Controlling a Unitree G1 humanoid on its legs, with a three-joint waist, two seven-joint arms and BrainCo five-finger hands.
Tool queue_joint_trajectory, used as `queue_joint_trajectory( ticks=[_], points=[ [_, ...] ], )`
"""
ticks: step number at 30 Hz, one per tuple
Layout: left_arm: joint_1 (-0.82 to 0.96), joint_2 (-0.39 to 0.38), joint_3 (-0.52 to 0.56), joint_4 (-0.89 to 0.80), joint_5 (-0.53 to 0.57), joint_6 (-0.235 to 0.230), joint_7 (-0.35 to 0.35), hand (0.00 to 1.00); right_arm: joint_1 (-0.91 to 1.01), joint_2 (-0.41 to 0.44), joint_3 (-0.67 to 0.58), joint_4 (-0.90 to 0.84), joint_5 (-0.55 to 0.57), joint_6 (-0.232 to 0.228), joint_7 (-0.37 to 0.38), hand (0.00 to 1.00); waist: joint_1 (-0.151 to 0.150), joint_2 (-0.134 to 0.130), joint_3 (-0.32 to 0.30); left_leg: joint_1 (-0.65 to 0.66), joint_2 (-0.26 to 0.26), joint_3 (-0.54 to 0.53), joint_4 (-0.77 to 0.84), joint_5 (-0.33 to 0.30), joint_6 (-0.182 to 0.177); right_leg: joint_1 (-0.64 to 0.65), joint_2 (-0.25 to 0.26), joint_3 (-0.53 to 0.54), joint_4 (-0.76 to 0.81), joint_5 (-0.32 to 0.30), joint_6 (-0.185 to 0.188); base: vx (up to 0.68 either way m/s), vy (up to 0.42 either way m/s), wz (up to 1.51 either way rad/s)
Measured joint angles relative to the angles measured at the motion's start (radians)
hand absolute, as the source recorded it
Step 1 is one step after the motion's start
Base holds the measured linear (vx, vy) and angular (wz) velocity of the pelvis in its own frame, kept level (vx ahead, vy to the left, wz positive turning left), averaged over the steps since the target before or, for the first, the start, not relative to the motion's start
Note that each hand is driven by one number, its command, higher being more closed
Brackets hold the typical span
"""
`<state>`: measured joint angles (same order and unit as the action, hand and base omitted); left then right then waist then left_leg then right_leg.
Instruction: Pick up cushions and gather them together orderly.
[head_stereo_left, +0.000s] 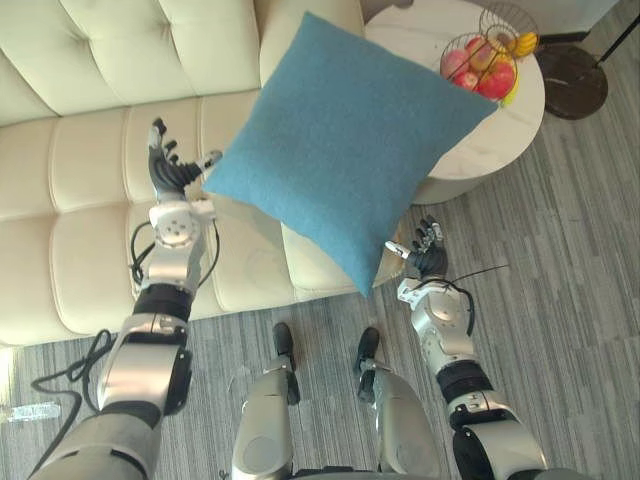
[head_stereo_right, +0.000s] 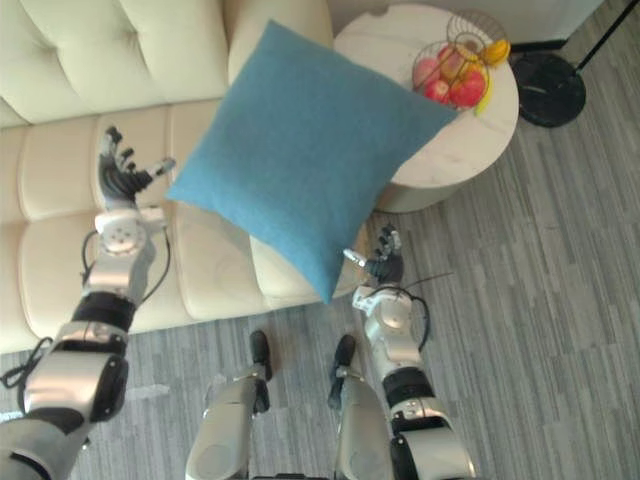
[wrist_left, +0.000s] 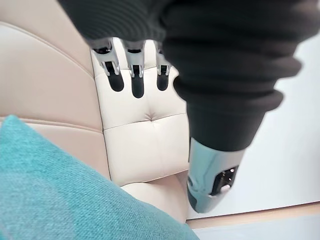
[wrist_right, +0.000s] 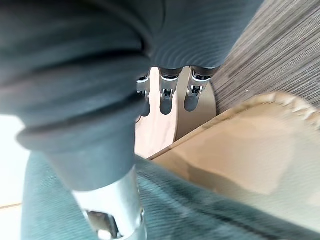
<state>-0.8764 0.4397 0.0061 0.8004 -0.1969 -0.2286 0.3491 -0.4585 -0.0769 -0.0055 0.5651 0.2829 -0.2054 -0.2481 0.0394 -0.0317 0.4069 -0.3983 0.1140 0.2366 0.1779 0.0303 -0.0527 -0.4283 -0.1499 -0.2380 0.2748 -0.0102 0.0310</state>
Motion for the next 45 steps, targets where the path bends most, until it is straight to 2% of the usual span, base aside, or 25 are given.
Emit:
queue_joint_trajectory(
  ticks=[8, 14, 17, 20, 24, 25, 28, 31, 33, 34, 41, 45],
  points=[
    [-0.210, 0.020, -0.038, 0.001, 0.001, -0.001, -0.002, 0.00, -0.110, 0.013, 0.030, -0.007, 0.074, -0.019, 0.050, 0.00, 0.002, 0.000, 0.036, -0.096, 0.019, -0.001, 0.027, 0.009, -0.001, -0.081, 0.013, -0.003, -0.002, 0.020, -0.020, -0.02, -0.002, 0.00],
    [-0.306, 0.015, -0.085, 0.070, 0.010, 0.001, -0.009, 0.00, -0.165, 0.034, 0.063, -0.007, 0.083, -0.022, 0.050, 0.00, -0.004, 0.001, 0.037, -0.141, 0.034, 0.000, 0.035, 0.015, 0.000, -0.112, 0.032, 0.002, -0.036, 0.040, -0.025, 0.05, -0.029, -0.06],
    [-0.331, -0.006, -0.108, 0.114, 0.021, 0.001, -0.020, 0.00, -0.193, 0.035, 0.087, -0.003, 0.089, -0.022, 0.048, 0.00, -0.007, 0.001, 0.038, -0.147, 0.040, 0.002, 0.035, 0.015, 0.000, -0.113, 0.043, 0.010, -0.056, 0.053, -0.026, 0.02, -0.023, -0.09],
    [-0.334, -0.069, -0.116, 0.122, 0.041, 0.004, -0.033, 0.00, -0.255, 0.036, 0.097, 0.002, 0.090, -0.021, 0.049, 0.00, -0.008, 0.001, 0.039, -0.173, 0.050, 0.001, 0.036, 0.019, -0.006, -0.123, 0.057, 0.012, -0.095, 0.082, -0.028, -0.01, -0.021, -0.08],
    [-0.336, -0.116, -0.120, 0.125, 0.058, -0.001, -0.020, 0.00, -0.351, 0.037, 0.101, 0.043, 0.090, -0.018, 0.049, 0.00, -0.004, 0.002, 0.062, -0.191, 0.059, -0.002, 0.037, 0.030, -0.010, -0.132, 0.067, 0.011, -0.109, 0.097, -0.037, -0.01, -0.034, -0.02],
    [-0.335, -0.119, -0.120, 0.123, 0.057, -0.002, -0.020, 1.00, -0.353, 0.036, 0.099, 0.045, 0.090, -0.016, 0.046, 0.00, 0.000, 0.002, 0.062, -0.191, 0.061, -0.002, 0.037, 0.030, -0.011, -0.132, 0.069, 0.010, -0.109, 0.097, -0.037, 0.00, -0.037, 0.00],
    [-0.327, -0.128, -0.121, 0.094, 0.040, -0.002, -0.016, 1.00, -0.367, 0.036, 0.099, 0.045, 0.090, -0.001, 0.039, 0.00, 0.002, 0.002, 0.062, -0.191, 0.062, -0.003, 0.036, 0.031, -0.012, -0.132, 0.071, 0.010, -0.112, 0.099, -0.037, 0.01, -0.021, -0.01],
    [-0.305, -0.147, -0.121, 0.033, -0.027, -0.009, 0.009, 1.00, -0.378, 0.035, 0.099, 0.045, 0.089, 0.013, 0.026, 0.00, 0.003, 0.002, 0.062, -0.192, 0.061, -0.005, 0.030, 0.036, -0.013, -0.132, 0.071, 0.009, -0.117, 0.102, -0.036, 0.00, 0.000, 0.00],
    [-0.285, -0.149, -0.121, -0.012, -0.097, -0.031, 0.021, 1.00, -0.386, 0.035, 0.099, 0.045, 0.089, 0.018, 0.008, 0.00, 0.003, 0.002, 0.062, -0.188, 0.057, -0.008, 0.011, 0.049, -0.014, -0.132, 0.071, 0.004, -0.122, 0.105, -0.037, 0.03, -0.033, 0.06],
    [-0.281, -0.149, -0.121, -0.025, -0.114, -0.033, 0.021, 1.00, -0.389, 0.035, 0.099, 0.045, 0.089, 0.018, 0.004, 1.00, 0.003, 0.002, 0.062, -0.187, 0.055, -0.010, 0.006, 0.054, -0.014, -0.132, 0.071, 0.001, -0.122, 0.105, -0.037, 0.03, -0.031, 0.09],
    [-0.205, -0.195, -0.121, -0.165, -0.238, -0.076, 0.055, 1.00, -0.412, 0.032, 0.098, 0.073, 0.085, 0.032, -0.030, 1.00, 0.009, 0.006, 0.062, -0.124, 0.041, -0.013, -0.045, 0.077, -0.019, -0.093, 0.063, -0.002, -0.122, 0.102, -0.035, 0.02, -0.013, 0.02],
    [-0.189, -0.227, -0.120, -0.250, -0.289, -0.121, 0.069, 1.00, -0.439, 0.023, 0.098, 0.090, 0.081, 0.050, -0.036, 1.00, 0.014, 0.022, 0.067, -0.098, 0.027, -0.017, -0.096, 0.106, -0.019, -0.091, 0.056, -0.003, -0.116, 0.102, -0.035, 0.00, -0.008, 0.04]
  ],
)
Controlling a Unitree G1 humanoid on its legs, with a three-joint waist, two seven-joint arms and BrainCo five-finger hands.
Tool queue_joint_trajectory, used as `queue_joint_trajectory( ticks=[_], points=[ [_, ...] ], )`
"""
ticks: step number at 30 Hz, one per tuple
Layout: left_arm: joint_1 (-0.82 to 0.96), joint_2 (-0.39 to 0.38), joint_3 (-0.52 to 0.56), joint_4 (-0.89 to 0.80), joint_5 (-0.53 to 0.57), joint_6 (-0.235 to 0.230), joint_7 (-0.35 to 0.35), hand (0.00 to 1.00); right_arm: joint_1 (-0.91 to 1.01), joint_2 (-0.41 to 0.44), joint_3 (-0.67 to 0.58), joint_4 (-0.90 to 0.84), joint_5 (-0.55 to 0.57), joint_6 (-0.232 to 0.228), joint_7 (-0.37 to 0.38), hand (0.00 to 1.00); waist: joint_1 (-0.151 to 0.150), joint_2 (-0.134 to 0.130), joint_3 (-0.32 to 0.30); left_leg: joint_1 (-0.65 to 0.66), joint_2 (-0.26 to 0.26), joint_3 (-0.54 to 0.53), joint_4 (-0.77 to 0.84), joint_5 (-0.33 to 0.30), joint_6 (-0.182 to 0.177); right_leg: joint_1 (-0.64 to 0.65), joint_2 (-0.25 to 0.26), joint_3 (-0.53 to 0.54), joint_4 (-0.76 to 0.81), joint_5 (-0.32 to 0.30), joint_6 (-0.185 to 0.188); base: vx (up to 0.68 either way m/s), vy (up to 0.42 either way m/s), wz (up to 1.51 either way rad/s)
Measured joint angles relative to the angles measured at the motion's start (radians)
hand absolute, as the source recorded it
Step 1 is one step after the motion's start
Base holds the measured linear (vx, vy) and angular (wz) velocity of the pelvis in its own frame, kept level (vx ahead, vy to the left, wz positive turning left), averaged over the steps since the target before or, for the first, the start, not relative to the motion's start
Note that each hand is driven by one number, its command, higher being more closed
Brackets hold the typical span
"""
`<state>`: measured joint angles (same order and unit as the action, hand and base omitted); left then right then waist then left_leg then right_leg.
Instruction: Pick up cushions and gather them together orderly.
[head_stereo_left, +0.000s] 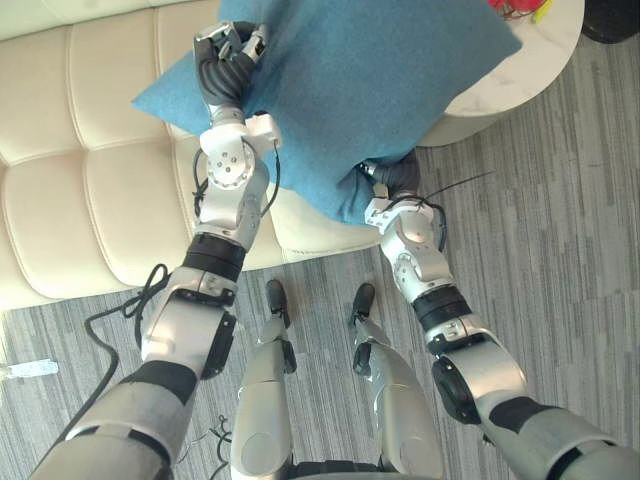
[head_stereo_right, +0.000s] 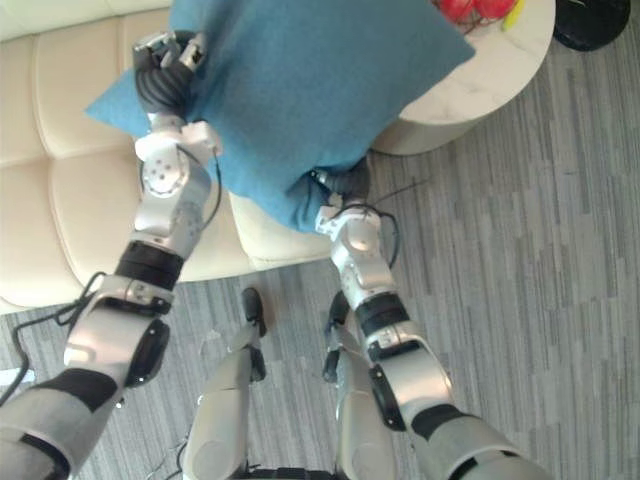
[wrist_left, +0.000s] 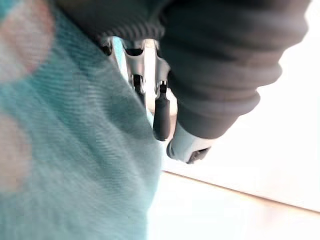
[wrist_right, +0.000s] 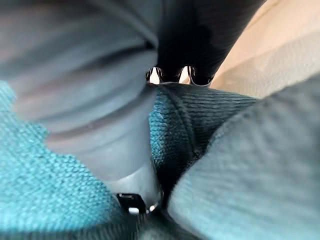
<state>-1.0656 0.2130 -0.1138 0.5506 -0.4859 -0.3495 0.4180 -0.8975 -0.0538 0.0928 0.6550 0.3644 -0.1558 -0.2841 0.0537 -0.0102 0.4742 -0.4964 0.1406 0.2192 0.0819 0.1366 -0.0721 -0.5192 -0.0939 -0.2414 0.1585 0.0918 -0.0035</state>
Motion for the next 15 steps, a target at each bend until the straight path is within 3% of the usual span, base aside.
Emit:
queue_joint_trajectory(
  ticks=[6, 9, 12, 15],
  points=[
    [0.069, -0.046, -0.014, -0.099, -0.068, -0.020, 0.010, 1.00, -0.001, 0.000, 0.004, 0.001, 0.002, 0.001, 0.000, 1.00, 0.000, 0.021, 0.006, 0.059, -0.014, -0.013, -0.016, 0.006, 0.001, 0.043, -0.013, -0.005, 0.033, -0.026, 0.004, 0.00, -0.018, 0.07],
    [0.124, -0.116, -0.114, -0.174, -0.069, -0.022, -0.016, 1.00, -0.001, 0.018, 0.051, -0.056, 0.007, -0.001, 0.002, 1.00, 0.001, 0.027, 0.002, 0.090, -0.020, -0.016, -0.028, 0.007, 0.000, 0.063, -0.021, -0.006, 0.050, -0.039, 0.008, 0.00, -0.004, 0.04],
    [0.179, -0.201, -0.148, -0.194, -0.103, -0.031, -0.032, 1.00, 0.019, 0.022, 0.090, -0.074, 0.006, -0.001, 0.003, 1.00, 0.001, 0.042, -0.006, 0.133, -0.029, -0.017, -0.031, 0.001, -0.003, 0.093, -0.034, -0.005, 0.082, -0.066, 0.012, 0.01, -0.003, 0.09],
    [0.253, -0.187, -0.160, -0.233, -0.131, -0.034, -0.053, 1.00, 0.070, 0.026, 0.119, -0.100, 0.006, 0.000, 0.004, 1.00, 0.001, 0.060, -0.019, 0.165, -0.030, -0.013, -0.037, -0.004, -0.007, 0.109, -0.036, 0.000, 0.105, -0.085, 0.012, 0.01, -0.013, -0.03]
  ],
)
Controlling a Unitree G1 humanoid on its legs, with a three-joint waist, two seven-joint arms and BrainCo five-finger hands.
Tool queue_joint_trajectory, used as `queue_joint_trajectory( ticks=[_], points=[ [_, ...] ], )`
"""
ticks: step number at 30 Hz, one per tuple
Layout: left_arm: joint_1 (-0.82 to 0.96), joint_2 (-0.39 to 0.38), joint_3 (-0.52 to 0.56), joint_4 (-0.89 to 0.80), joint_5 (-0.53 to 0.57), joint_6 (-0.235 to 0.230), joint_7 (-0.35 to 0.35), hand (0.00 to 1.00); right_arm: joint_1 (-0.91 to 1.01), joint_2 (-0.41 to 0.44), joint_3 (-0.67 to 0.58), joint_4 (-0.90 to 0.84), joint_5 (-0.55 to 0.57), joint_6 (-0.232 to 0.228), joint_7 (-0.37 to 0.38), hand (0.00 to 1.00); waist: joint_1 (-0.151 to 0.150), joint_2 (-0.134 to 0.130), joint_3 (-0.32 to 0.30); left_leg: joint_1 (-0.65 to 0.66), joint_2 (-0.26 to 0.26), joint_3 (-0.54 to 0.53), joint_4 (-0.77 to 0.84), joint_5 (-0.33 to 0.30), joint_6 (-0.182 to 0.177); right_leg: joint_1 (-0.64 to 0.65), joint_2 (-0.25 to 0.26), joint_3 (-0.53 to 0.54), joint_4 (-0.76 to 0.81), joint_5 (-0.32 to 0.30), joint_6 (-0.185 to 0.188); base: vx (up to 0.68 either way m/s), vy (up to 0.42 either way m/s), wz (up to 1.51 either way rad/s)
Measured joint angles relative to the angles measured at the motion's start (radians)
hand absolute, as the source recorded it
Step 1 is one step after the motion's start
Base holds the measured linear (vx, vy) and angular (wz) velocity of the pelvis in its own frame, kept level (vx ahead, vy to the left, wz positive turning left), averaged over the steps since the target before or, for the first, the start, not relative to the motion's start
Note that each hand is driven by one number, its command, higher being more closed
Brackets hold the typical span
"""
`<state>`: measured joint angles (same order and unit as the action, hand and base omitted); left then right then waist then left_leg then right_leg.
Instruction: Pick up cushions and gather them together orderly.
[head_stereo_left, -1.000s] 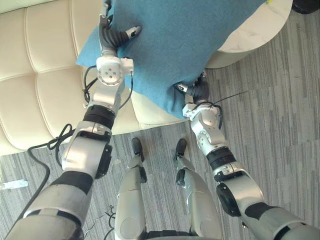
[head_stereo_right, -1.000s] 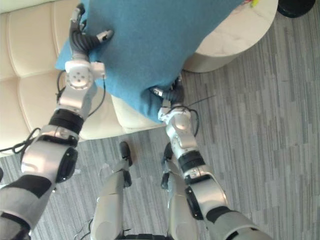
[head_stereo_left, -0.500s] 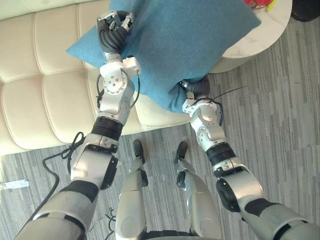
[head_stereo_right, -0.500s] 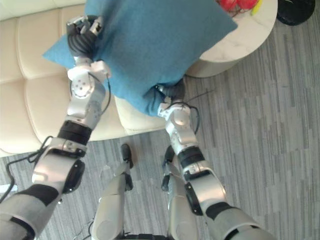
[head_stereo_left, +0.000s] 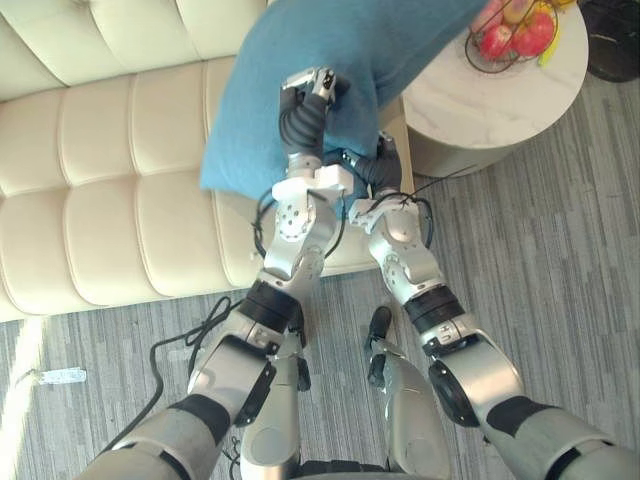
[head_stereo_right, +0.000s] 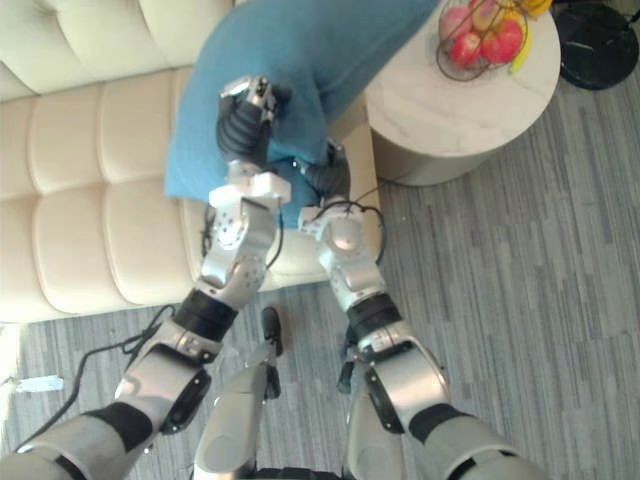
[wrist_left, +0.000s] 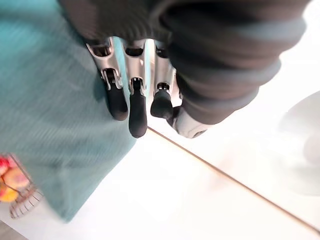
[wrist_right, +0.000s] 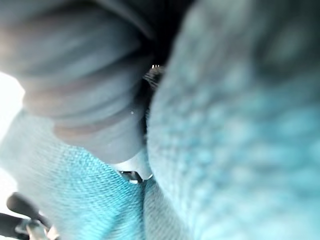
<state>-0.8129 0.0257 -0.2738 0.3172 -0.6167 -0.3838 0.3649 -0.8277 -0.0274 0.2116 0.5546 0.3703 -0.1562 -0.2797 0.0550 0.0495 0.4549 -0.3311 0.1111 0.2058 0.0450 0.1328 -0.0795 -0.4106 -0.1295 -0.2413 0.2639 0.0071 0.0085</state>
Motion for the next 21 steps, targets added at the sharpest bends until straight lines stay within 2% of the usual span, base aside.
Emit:
queue_joint_trajectory(
  ticks=[4, 8, 9, 13, 17, 21],
  points=[
    [0.105, 0.000, -0.022, -0.047, -0.045, 0.002, -0.022, 1.00, 0.096, 0.011, 0.034, -0.038, -0.007, 0.003, 0.001, 1.00, -0.010, 0.012, -0.010, 0.045, 0.000, 0.005, -0.017, 0.000, -0.001, 0.030, 0.004, 0.004, 0.012, -0.017, -0.001, 0.04, -0.014, -0.06],
    [0.256, -0.001, -0.083, -0.072, -0.064, 0.029, -0.078, 1.00, 0.244, 0.008, 0.047, -0.077, -0.025, 0.010, 0.014, 1.00, -0.022, 0.025, -0.062, 0.082, -0.001, 0.013, -0.046, -0.001, -0.002, 0.053, 0.009, 0.009, 0.003, -0.025, 0.001, 0.07, 0.000, -0.05],
    [0.296, 0.000, -0.093, -0.072, -0.062, 0.044, -0.093, 0.00, 0.286, 0.008, 0.051, -0.078, -0.046, 0.014, 0.026, 1.00, -0.026, 0.025, -0.071, 0.107, -0.001, 0.020, -0.058, -0.003, -0.004, 0.073, 0.011, 0.013, -0.006, -0.027, 0.003, 0.09, 0.010, -0.09],
    [0.392, 0.000, -0.100, -0.069, -0.030, 0.077, -0.116, 0.00, 0.384, 0.006, 0.066, -0.078, -0.097, 0.028, 0.048, 1.00, -0.055, 0.024, -0.136, 0.136, -0.001, 0.023, -0.080, -0.007, -0.007, 0.100, 0.011, 0.014, -0.024, -0.032, 0.009, 0.08, 0.018, -0.03],
    [0.423, 0.003, -0.085, -0.068, 0.015, 0.090, -0.117, 0.00, 0.436, -0.004, 0.052, -0.079, -0.135, 0.029, 0.069, 1.00, -0.056, 0.024, -0.163, 0.165, -0.003, 0.023, -0.097, -0.009, -0.009, 0.124, 0.011, 0.012, -0.030, -0.036, 0.014, 0.03, 0.011, 0.00],
    [0.457, 0.026, -0.003, -0.078, 0.050, 0.097, -0.113, 0.00, 0.546, -0.022, -0.044, -0.167, -0.172, 0.034, 0.091, 1.00, -0.058, 0.019, -0.200, 0.176, -0.007, 0.012, -0.115, -0.008, -0.008, 0.139, 0.009, -0.001, -0.043, -0.039, 0.019, 0.05, 0.013, 0.08]
  ],
)
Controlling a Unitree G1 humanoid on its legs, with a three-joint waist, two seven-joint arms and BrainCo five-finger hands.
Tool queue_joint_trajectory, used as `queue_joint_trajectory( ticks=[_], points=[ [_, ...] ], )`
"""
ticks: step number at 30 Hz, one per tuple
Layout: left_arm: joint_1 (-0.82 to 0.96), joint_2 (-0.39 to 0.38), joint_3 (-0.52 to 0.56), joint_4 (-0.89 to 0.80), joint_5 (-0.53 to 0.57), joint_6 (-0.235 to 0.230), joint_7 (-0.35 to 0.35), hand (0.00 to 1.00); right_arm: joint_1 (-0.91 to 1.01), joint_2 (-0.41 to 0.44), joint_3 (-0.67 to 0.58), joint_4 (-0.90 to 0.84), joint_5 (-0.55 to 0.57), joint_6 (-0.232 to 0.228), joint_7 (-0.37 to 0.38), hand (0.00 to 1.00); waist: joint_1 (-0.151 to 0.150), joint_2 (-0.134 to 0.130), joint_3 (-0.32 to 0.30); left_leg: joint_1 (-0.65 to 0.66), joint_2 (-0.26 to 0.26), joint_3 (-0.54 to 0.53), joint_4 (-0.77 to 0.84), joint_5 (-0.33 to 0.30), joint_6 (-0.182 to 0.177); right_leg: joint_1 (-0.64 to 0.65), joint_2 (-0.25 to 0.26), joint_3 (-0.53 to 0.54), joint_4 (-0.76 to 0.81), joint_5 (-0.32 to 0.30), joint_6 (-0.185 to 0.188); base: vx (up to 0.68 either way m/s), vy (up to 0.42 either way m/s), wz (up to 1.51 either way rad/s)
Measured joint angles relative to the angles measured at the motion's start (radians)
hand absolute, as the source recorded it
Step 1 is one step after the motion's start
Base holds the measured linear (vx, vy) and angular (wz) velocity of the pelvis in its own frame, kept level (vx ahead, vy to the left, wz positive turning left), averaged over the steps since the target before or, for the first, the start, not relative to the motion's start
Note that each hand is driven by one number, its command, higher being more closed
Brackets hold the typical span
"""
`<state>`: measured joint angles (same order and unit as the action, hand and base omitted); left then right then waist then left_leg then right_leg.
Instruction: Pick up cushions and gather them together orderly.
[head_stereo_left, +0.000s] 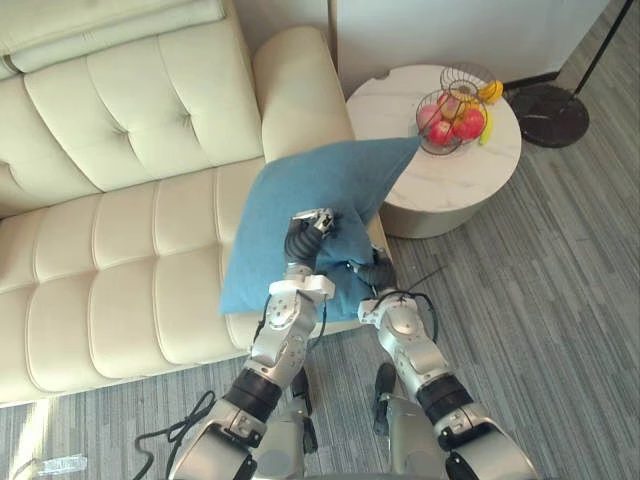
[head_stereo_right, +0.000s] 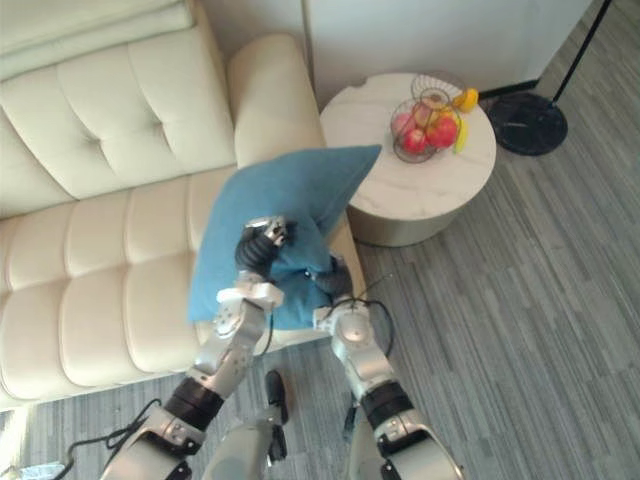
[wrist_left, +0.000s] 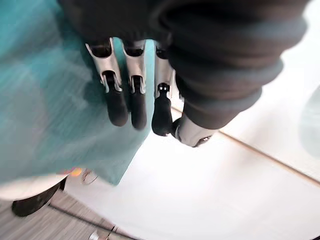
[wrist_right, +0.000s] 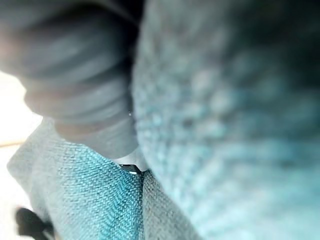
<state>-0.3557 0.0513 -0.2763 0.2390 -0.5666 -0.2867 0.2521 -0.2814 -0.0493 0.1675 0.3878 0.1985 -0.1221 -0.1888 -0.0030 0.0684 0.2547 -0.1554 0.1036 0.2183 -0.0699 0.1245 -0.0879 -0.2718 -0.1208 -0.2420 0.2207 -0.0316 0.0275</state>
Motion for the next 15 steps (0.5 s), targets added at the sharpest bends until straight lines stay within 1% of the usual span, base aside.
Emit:
queue_joint_trajectory(
  ticks=[2, 5, 7, 8, 10, 12, 14, 15],
  points=[
    [0.026, 0.030, 0.061, -0.030, 0.022, 0.011, -0.002, 0.00, 0.033, -0.001, -0.063, -0.031, -0.002, 0.000, 0.011, 1.00, -0.004, -0.004, -0.010, 0.001, -0.003, -0.001, -0.001, 0.002, 0.002, 0.003, -0.002, -0.001, -0.002, -0.001, 0.002, 0.07, 0.011, 0.06],
    [0.078, 0.074, 0.153, -0.075, 0.039, 0.013, -0.007, 0.00, 0.079, -0.023, -0.156, -0.069, -0.001, 0.001, 0.023, 1.00, -0.008, -0.007, -0.021, 0.025, -0.008, -0.005, -0.017, 0.002, 0.003, 0.030, -0.003, -0.007, -0.018, -0.002, 0.004, 0.07, 0.014, 0.05],
    [0.101, 0.098, 0.205, -0.085, 0.050, 0.012, -0.020, 0.00, 0.100, -0.040, -0.188, -0.096, 0.000, 0.001, 0.028, 1.00, -0.008, -0.013, -0.030, 0.026, -0.009, -0.005, -0.022, 0.002, 0.003, 0.030, -0.003, -0.007, -0.022, -0.002, 0.006, 0.06, 0.009, 0.01],
    [0.114, 0.110, 0.244, -0.085, 0.055, 0.012, -0.020, 0.00, 0.105, -0.041, -0.212, -0.108, 0.000, 0.001, 0.033, 1.00, -0.009, -0.017, -0.033, 0.026, -0.009, -0.005, -0.025, 0.002, 0.003, 0.030, -0.002, -0.006, -0.026, -0.001, 0.007, 0.04, 0.005, -0.03],
    [0.140, 0.126, 0.286, -0.082, 0.056, 0.013, -0.020, 0.00, 0.106, -0.041, -0.238, -0.110, 0.000, 0.001, 0.039, 1.00, -0.010, -0.023, -0.038, 0.029, -0.009, -0.002, -0.029, 0.002, 0.003, 0.033, 0.000, -0.004, -0.033, 0.001, 0.008, 0.04, 0.002, -0.04],
    [0.161, 0.136, 0.327, -0.032, 0.058, 0.017, -0.020, 0.00, 0.109, -0.058, -0.252, -0.110, 0.003, 0.001, 0.043, 1.00, -0.010, -0.024, -0.039, 0.038, -0.009, -0.003, -0.031, 0.002, 0.003, 0.047, 0.001, -0.004, -0.044, 0.003, 0.011, 0.04, 0.003, 0.00],
    [0.173, 0.145, 0.343, 0.022, 0.074, 0.022, -0.020, 0.00, 0.115, -0.071, -0.256, -0.125, 0.009, 0.001, 0.054, 1.00, -0.009, -0.025, -0.040, 0.032, -0.009, -0.003, -0.031, 0.001, 0.002, 0.047, 0.002, -0.005, -0.054, 0.008, 0.013, 0.02, 0.005, 0.00],
    [0.176, 0.150, 0.342, 0.059, 0.085, 0.033, -0.021, 0.00, 0.126, -0.074, -0.259, -0.139, 0.010, 0.001, 0.058, 1.00, -0.007, -0.025, -0.040, 0.030, -0.009, -0.004, -0.031, 0.001, 0.002, 0.046, 0.002, -0.006, -0.056, 0.008, 0.013, 0.00, 0.000, 0.00]
  ],
)
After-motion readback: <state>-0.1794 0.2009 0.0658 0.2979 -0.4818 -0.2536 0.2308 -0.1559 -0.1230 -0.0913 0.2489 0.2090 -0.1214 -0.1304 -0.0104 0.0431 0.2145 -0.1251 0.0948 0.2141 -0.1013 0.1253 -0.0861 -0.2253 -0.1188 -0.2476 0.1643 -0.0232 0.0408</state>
